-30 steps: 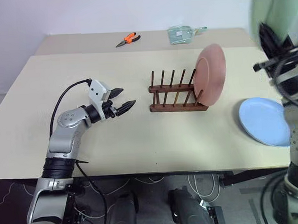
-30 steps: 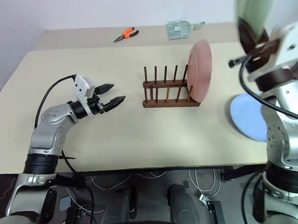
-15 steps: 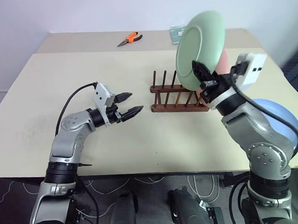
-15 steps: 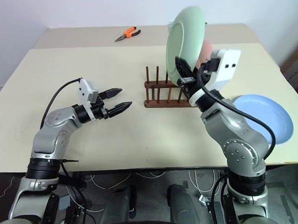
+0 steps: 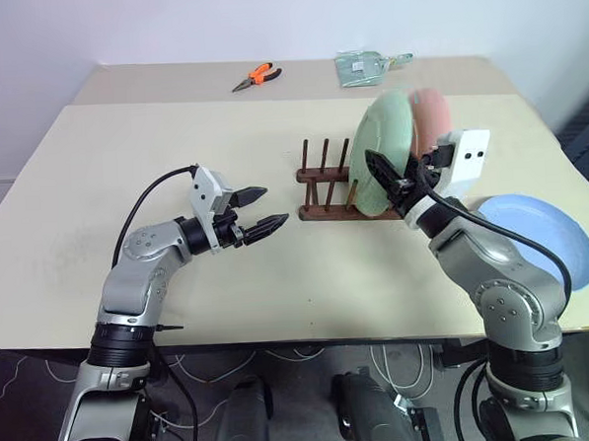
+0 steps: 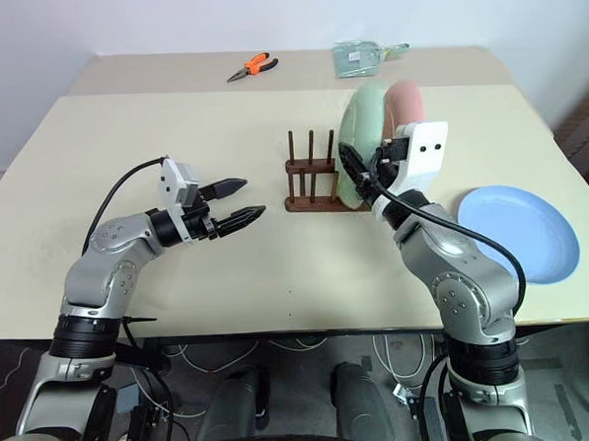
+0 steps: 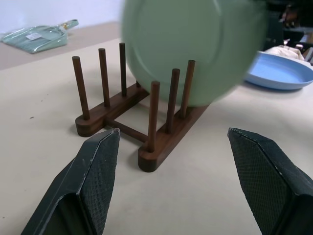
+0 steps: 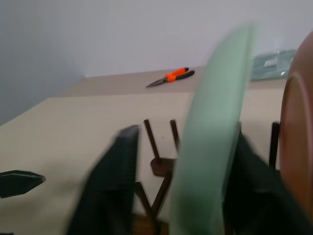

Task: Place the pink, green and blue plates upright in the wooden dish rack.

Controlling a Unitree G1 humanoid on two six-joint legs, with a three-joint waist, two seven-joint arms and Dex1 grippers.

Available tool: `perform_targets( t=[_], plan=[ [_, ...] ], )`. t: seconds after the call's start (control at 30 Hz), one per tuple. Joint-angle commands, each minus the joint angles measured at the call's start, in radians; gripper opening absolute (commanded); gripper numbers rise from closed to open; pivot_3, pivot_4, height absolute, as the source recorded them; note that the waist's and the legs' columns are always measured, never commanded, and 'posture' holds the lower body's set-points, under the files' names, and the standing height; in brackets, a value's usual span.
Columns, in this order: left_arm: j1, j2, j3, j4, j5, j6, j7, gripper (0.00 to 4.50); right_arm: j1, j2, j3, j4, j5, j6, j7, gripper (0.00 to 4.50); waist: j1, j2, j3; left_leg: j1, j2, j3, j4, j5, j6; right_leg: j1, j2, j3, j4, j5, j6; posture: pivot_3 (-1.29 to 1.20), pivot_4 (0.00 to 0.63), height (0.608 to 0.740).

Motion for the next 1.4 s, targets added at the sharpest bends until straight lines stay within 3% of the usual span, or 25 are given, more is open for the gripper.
perform_targets(
  t=[0.03, 0.17, 0.3, 0.4, 0.43, 0.47, 0.6, 0.83, 0.93, 1.13, 1.17, 1.3, 1.4],
  plan=[
    [-0.003, -0.002, 0.007, -0.032, -0.016, -0.003, -0.002, 3.62, -0.035, -0.143, 0.021, -0.088, -0.118, -0.036, 0.104, 2.7, 0.001, 0.0, 0.0, 0.0, 0.0, 0.0, 0.0, 0.0, 0.0, 0.0, 0.0, 0.0, 0.0, 0.0, 0.0, 0.0, 0.15, 0.726],
    [-0.008, -0.007, 0.003, -0.023, -0.013, -0.008, -0.006, 3.62, -0.034, -0.302, -0.071, -0.147, -0.143, -0.055, 0.221, 2.7, 0.003, 0.0, 0.0, 0.0, 0.0, 0.0, 0.0, 0.0, 0.0, 0.0, 0.0, 0.0, -0.001, 0.0, 0.0, 0.0, 0.15, 0.726],
    [-0.018, -0.011, 0.001, -0.006, -0.007, -0.016, -0.012, 3.62, -0.013, -0.424, -0.353, -0.12, -0.056, -0.032, 0.317, 2.7, 0.006, 0.0, 0.0, 0.0, 0.0, 0.0, 0.0, 0.0, 0.0, 0.0, 0.0, 0.0, -0.001, 0.0, 0.0, 0.0, 0.15, 0.726],
    [-0.025, -0.014, -0.011, 0.003, -0.006, -0.016, -0.028, 3.62, 0.127, -0.507, -0.5, -0.061, -0.123, 0.004, 0.371, 3.57, 0.012, -0.002, 0.0, 0.0, -0.001, 0.0, 0.0, 0.0, 0.0, 0.001, -0.001, 0.0, -0.002, 0.0, 0.0, 0.0, 0.15, 0.726],
    [-0.028, -0.015, -0.017, 0.005, -0.006, -0.016, -0.037, 3.62, 0.204, -0.522, -0.519, -0.069, -0.133, 0.014, 0.41, 4.06, 0.015, -0.002, -0.001, 0.0, 0.0, 0.0, 0.0, 0.0, 0.0, 0.001, -0.001, 0.0, -0.002, 0.0, 0.0, 0.0, 0.15, 0.726],
    [-0.031, -0.015, -0.026, 0.007, -0.005, -0.016, -0.048, 3.62, 0.305, -0.53, -0.518, -0.089, -0.159, 0.003, 0.456, 4.47, 0.017, -0.002, -0.001, 0.0, 0.0, 0.0, 0.0, -0.001, 0.001, 0.001, -0.001, 0.0, -0.002, 0.0, 0.0, 0.0, 0.15, 0.726],
    [-0.045, -0.014, -0.06, 0.007, -0.009, -0.005, -0.101, 3.62, 0.56, -0.487, -0.434, -0.108, -0.264, -0.032, 0.475, 4.47, 0.012, 0.0, -0.001, 0.001, 0.0, 0.002, 0.0, -0.001, 0.001, 0.001, 0.0, 0.001, -0.002, 0.0, 0.0, 0.0, 0.15, 0.726],
    [-0.063, -0.036, -0.097, -0.024, -0.023, 0.019, -0.13, 3.62, 0.639, -0.39, -0.215, 0.026, -0.49, -0.106, 0.372, 4.47, 0.0, 0.001, -0.001, 0.002, 0.0, 0.002, 0.001, -0.001, 0.001, 0.001, 0.0, 0.002, -0.001, 0.0, -0.001, 0.0, 0.15, 0.726],
    [-0.065, -0.047, -0.099, -0.024, -0.022, 0.019, -0.126, 3.62, 0.615, -0.376, -0.183, 0.115, -0.566, -0.129, 0.331, 3.61, 0.003, 0.001, -0.001, 0.001, -0.001, 0.002, 0.001, -0.001, 0.001, 0.001, 0.0, 0.002, -0.002, 0.0, -0.001, 0.0, 0.15, 0.726],
    [-0.051, -0.043, -0.09, -0.034, -0.024, 0.018, -0.123, 3.62, 0.594, -0.39, -0.174, 0.184, -0.655, -0.158, 0.319, 0.4, 0.003, 0.001, -0.001, 0.001, -0.001, 0.002, 0.001, -0.001, 0.001, 0.001, 0.0, 0.002, -0.002, 0.0, -0.001, 0.0, 0.15, 0.726],
    [-0.049, -0.042, -0.089, -0.034, -0.023, 0.018, -0.12, 3.62, 0.585, -0.386, -0.18, 0.17, -0.664, -0.164, 0.314, 0.03, 0.003, 0.001, -0.001, 0.001, -0.001, 0.002, 0.001, -0.001, 0.001, 0.001, 0.0, 0.002, -0.002, 0.0, -0.001, 0.0, 0.15, 0.726],
    [-0.064, -0.07, -0.042, 0.024, -0.001, -0.033, -0.043, 3.62, 0.498, -0.445, -0.195, 0.123, -0.802, -0.25, 0.249, 0.03, 0.0, 0.003, -0.001, 0.001, -0.001, 0.002, 0.001, -0.001, 0.001, 0.001, 0.0, 0.002, -0.002, 0.0, -0.001, 0.0, 0.15, 0.726],
    [-0.068, -0.065, -0.036, 0.122, 0.084, -0.15, 0.016, 3.62, 0.313, -0.459, -0.216, 0.071, -0.847, -0.269, 0.194, 0.03, -0.008, 0.006, -0.001, 0.002, -0.001, 0.004, 0.001, -0.001, 0.001, 0.0, 0.0, 0.003, -0.001, 0.0, -0.001, 0.0, 0.15, 0.726]
  ],
)
